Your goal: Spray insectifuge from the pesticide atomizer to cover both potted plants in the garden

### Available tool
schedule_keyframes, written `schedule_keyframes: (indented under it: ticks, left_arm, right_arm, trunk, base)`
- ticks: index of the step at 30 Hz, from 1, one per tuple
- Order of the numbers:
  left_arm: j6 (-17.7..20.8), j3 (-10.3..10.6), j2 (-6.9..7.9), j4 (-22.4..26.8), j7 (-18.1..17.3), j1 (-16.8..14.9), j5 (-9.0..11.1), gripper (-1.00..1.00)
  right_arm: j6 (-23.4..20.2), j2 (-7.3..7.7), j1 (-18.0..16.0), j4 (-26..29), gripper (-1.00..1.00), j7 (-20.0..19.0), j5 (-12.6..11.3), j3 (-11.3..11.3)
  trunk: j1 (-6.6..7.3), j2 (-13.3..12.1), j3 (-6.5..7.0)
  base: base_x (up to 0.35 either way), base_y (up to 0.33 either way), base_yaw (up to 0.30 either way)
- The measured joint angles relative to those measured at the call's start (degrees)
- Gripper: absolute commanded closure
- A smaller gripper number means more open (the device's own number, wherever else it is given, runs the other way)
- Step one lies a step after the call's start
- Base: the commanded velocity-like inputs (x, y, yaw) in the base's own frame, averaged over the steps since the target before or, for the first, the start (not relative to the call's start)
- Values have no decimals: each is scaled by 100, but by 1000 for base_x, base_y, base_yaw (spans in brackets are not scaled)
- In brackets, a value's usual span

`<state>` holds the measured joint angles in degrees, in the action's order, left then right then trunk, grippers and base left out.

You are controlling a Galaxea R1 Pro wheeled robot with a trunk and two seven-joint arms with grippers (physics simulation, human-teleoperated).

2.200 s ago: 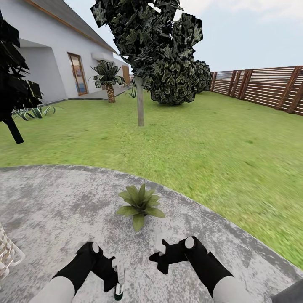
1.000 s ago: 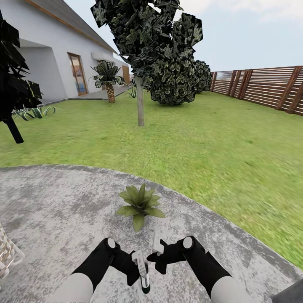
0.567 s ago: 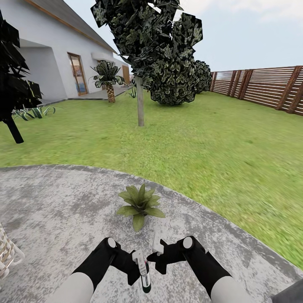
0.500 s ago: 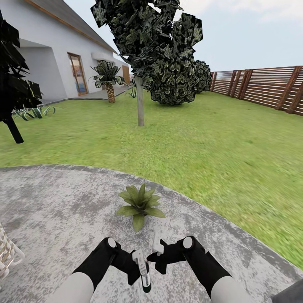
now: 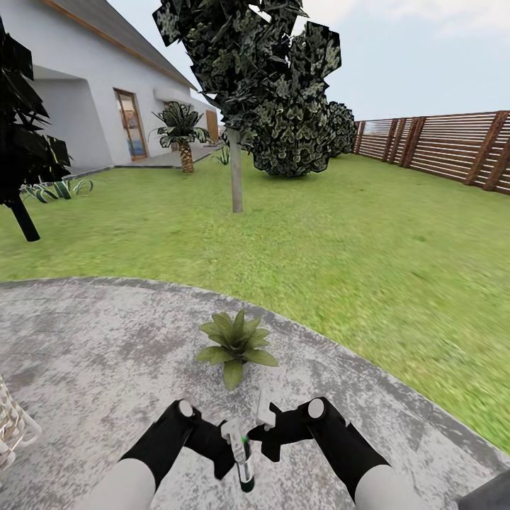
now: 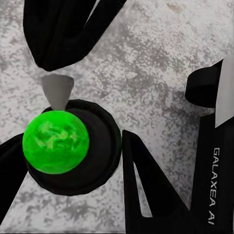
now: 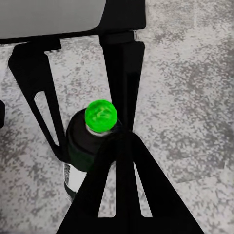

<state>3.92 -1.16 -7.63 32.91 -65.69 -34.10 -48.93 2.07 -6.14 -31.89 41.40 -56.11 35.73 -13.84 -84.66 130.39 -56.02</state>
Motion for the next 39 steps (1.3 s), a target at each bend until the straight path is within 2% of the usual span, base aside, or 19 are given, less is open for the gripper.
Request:
schedule_keyframes:
  ticks: [2,3,9,13,14,17,20,22,24,26,27,28,30,31,33,34,35,37,39]
  left_arm:
    - [3,4,56,-6,11,4,-40,100]
    - [8,6,166,-6,17,6,-61,100]
    - [15,6,1105,-37,16,37,-77,100]
    - [1,-1,1508,-47,8,59,-71,100]
    - [-4,-21,1590,-48,8,61,-68,100]
    - [21,-70,1752,-48,52,58,-22,100]
    - [59,-178,1799,-47,114,55,15,100]
    - [75,-521,1765,-47,220,55,21,100]
    - [116,-1015,1729,-53,423,61,19,100]
    - [377,-1512,1660,-62,701,63,19,100]
    - [632,-1743,1620,-63,888,65,18,100]
    - [740,-1842,1606,-61,1010,62,23,100]
    - [884,-2093,1539,-63,1347,61,102,100]
    - [923,-2260,1464,-64,1605,63,221,100]
    - [960,-2492,1359,-75,2148,65,402,100]
    - [1016,-2570,1275,-83,2530,66,481,100]
    - [1134,-2590,1182,-85,2688,67,498,100]
    - [1540,-2571,999,-78,2812,66,475,100]
    - [1985,-2526,938,-42,2850,27,471,100]
  right_arm:
    - [0,0,0,-1,100,0,0,0]
    - [0,0,0,-2,100,0,1,0]
    - [0,0,0,-8,100,5,1,-203]
    - [0,3,1,-11,100,8,1,-226]
    - [0,6,2,-14,-100,8,1,-227]
    - [5,13,3,-16,-100,10,7,-225]
    - [9,26,6,-23,-100,32,5,-207]
    - [10,57,10,-59,-100,63,-3,-189]
    - [21,97,23,-204,-100,328,-22,-161]
    - [41,170,39,-639,-100,1175,-41,115]
    - [122,188,50,-1005,-100,1862,-47,469]
    - [231,197,64,-1206,-100,2200,-56,673]
    - [739,212,120,-1754,-100,2894,-54,1232]
    - [1096,217,139,-2109,-100,3255,-26,1554]
    - [1617,250,166,-2668,-100,3876,-12,1917]
    - [1972,357,236,-3027,-100,4458,1,2045]
    - [2204,423,307,-3224,-100,4938,4,2095]
    - [2565,477,482,-3439,-100,5790,-64,2139]
    - [2986,493,727,-3516,-100,6289,-89,2151]
  trunk:
    - [0,0,0]
    - [0,0,0]
    - [0,0,0]
    - [0,0,0]
    - [0,0,0]
    - [0,0,0]
    - [0,0,0]
    - [0,0,0]
    - [0,0,0]
    - [0,0,0]
    - [0,0,-1]
    - [0,0,0]
    - [0,0,-1]
    - [0,0,-1]
    - [0,0,-1]
    - [0,0,-1]
    - [0,0,-1]
    - [0,0,-1]
    - [0,0,-1]
  base:
    - [0,0,0]
    - [0,0,0]
    - [0,0,0]
    - [0,0,0]
    - [0,0,0]
    - [0,0,0]
    - [0,0,0]
    - [0,0,0]
    - [0,0,0]
    - [0,0,0]
    - [0,0,0]
    - [0,0,0]
    - [0,0,0]
    - [0,0,0]
    - [0,0,0]
    - [0,0,0]
    - [0,0,0]
    - [0,0,0]
    - [0,0,0]
